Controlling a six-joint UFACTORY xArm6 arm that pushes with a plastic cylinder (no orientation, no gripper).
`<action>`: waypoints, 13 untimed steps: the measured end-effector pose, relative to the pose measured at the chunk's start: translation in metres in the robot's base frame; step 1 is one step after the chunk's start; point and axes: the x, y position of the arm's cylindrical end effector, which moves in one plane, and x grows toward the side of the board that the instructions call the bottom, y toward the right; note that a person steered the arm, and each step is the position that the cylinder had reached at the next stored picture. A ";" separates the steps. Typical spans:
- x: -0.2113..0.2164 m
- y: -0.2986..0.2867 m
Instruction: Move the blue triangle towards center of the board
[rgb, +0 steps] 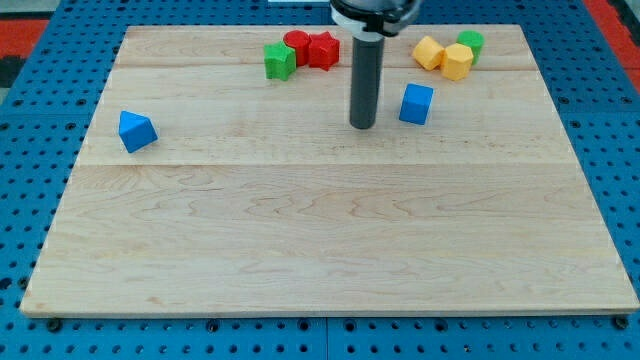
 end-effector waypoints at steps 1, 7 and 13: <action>-0.024 0.069; 0.023 -0.272; 0.064 -0.320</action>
